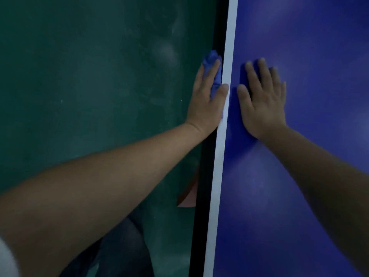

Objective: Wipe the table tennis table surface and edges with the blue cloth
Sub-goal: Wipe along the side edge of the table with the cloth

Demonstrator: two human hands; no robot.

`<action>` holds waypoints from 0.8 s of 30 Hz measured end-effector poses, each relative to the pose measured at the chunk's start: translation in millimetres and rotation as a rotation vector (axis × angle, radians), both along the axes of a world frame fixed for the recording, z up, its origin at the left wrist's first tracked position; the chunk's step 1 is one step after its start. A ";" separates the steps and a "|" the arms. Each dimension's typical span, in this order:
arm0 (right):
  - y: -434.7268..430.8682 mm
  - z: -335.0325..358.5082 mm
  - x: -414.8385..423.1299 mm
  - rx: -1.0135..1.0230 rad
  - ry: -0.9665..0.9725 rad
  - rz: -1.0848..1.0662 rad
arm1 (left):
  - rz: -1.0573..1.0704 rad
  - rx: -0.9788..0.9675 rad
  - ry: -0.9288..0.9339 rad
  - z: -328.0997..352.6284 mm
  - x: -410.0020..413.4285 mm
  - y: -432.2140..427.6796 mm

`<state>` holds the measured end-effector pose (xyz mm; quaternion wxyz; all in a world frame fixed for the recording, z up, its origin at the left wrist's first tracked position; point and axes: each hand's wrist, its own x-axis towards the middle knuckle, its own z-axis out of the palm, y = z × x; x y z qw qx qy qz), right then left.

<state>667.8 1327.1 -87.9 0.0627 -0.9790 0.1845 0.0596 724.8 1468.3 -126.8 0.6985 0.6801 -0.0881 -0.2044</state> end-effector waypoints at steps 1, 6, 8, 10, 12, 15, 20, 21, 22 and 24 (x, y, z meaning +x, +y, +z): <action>-1.2 -1.1 4.6 -0.003 -0.007 -0.017 | -0.005 -0.006 0.002 0.9 -8.8 3.8; 2.8 2.0 1.7 0.005 -0.017 -0.033 | -0.133 -0.025 0.088 3.6 -128.1 64.2; 2.7 3.0 4.0 0.008 -0.015 -0.036 | -0.186 -0.011 0.110 2.6 -136.3 71.9; 3.1 2.5 4.9 0.003 -0.012 -0.032 | -0.187 -0.002 0.065 2.3 -101.1 55.7; 3.5 1.9 4.1 -0.001 -0.013 -0.029 | -0.147 0.004 0.030 3.6 -41.3 26.1; 3.1 1.8 4.8 0.006 -0.027 -0.034 | -0.062 0.023 0.036 -1.4 52.0 -19.7; 4.1 3.2 4.0 0.011 -0.027 -0.031 | 0.013 -0.016 0.065 -0.2 50.6 -25.8; 4.1 3.6 3.9 0.015 -0.030 -0.032 | -0.009 -0.012 0.064 -1.1 23.4 -13.9; 4.0 3.7 3.8 0.017 -0.032 -0.032 | -0.034 -0.007 0.074 -2.4 -7.6 0.5; 4.0 3.1 3.2 0.018 -0.037 -0.029 | -0.086 0.009 0.098 -0.8 -63.8 29.7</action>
